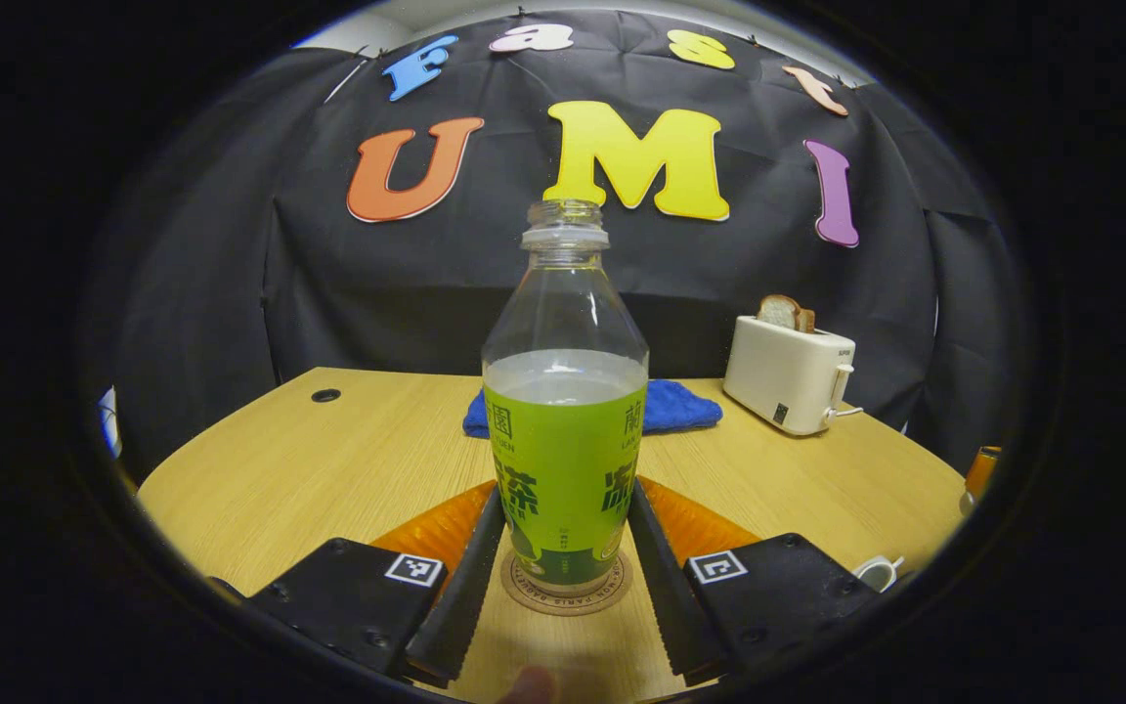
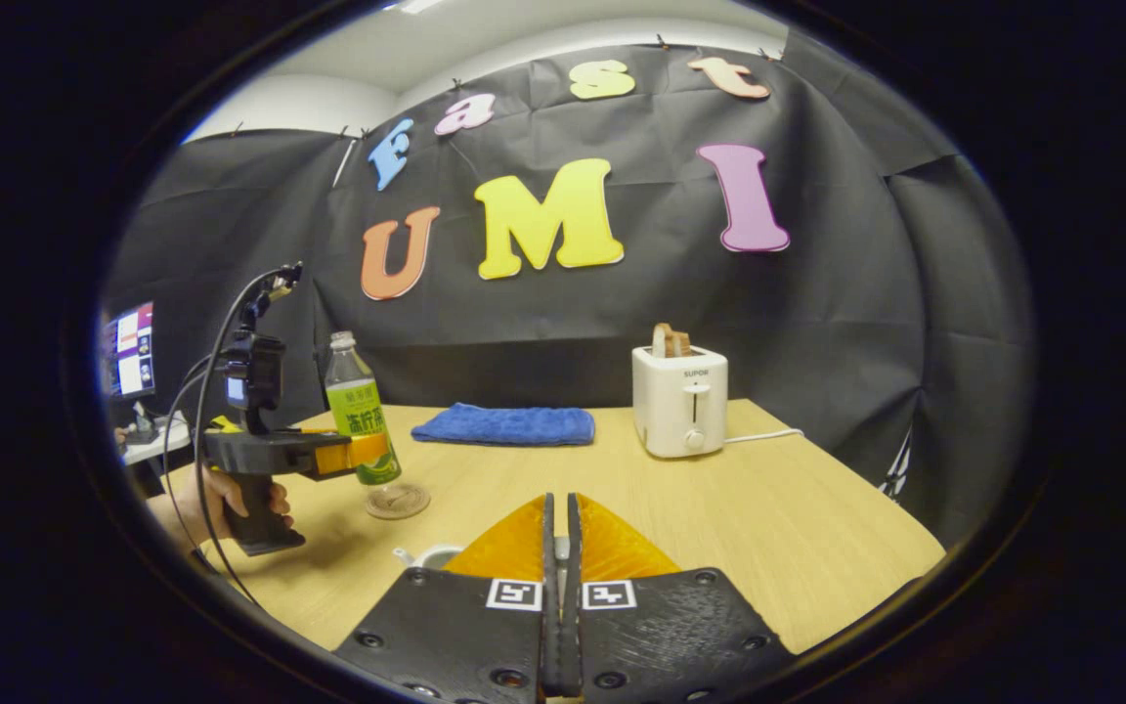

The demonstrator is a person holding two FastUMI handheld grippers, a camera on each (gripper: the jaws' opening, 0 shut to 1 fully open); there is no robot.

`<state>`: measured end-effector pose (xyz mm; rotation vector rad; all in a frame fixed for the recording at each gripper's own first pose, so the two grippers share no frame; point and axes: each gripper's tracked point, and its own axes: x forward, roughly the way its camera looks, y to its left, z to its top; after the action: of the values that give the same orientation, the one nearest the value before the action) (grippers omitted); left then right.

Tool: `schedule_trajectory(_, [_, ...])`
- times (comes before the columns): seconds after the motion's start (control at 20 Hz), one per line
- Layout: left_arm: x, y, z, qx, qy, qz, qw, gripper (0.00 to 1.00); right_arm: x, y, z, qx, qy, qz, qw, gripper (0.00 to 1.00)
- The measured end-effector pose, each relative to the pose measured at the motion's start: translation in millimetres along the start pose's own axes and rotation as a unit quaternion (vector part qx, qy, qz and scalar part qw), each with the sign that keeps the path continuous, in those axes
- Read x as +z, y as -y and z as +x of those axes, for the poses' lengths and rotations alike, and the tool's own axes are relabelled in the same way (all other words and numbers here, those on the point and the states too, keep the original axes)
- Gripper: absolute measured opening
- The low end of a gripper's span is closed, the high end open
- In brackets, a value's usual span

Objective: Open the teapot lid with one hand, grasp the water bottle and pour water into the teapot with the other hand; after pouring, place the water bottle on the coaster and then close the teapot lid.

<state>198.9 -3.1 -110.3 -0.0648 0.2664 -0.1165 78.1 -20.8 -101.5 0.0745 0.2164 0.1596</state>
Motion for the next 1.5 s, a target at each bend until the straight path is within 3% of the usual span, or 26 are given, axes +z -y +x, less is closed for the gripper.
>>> schedule_trajectory(0.8, [-18, 2, 10, 0.005, -0.012, 0.019, 1.000, 0.80, -9, -3, 4, 0.001, -0.011, -0.004, 1.000, 0.00])
schedule_trajectory(0.85, [-18, 2, 9, 0.007, -0.011, 0.021, 1.000, 0.81, -9, -4, 2, 0.002, -0.011, -0.004, 1.000, 0.00])
schedule_trajectory(1.0, [-18, -5, 7, 0.026, -0.010, 0.022, 0.999, 1.00, -9, -6, 2, 0.003, -0.010, -0.004, 1.000, 0.00])
schedule_trajectory(1.05, [-19, -4, 6, 0.025, -0.013, 0.020, 0.999, 1.00, -8, -6, 3, 0.003, -0.010, -0.004, 1.000, 0.00])
schedule_trajectory(1.3, [-15, -15, -22, 0.045, -0.003, 0.003, 0.999, 1.00, -1, -20, 5, 0.015, -0.004, -0.008, 1.000, 0.00])
schedule_trajectory(1.5, [-16, -24, -58, 0.059, 0.011, 0.029, 0.998, 1.00, 5, -37, 11, 0.034, 0.006, -0.020, 0.999, 0.00])
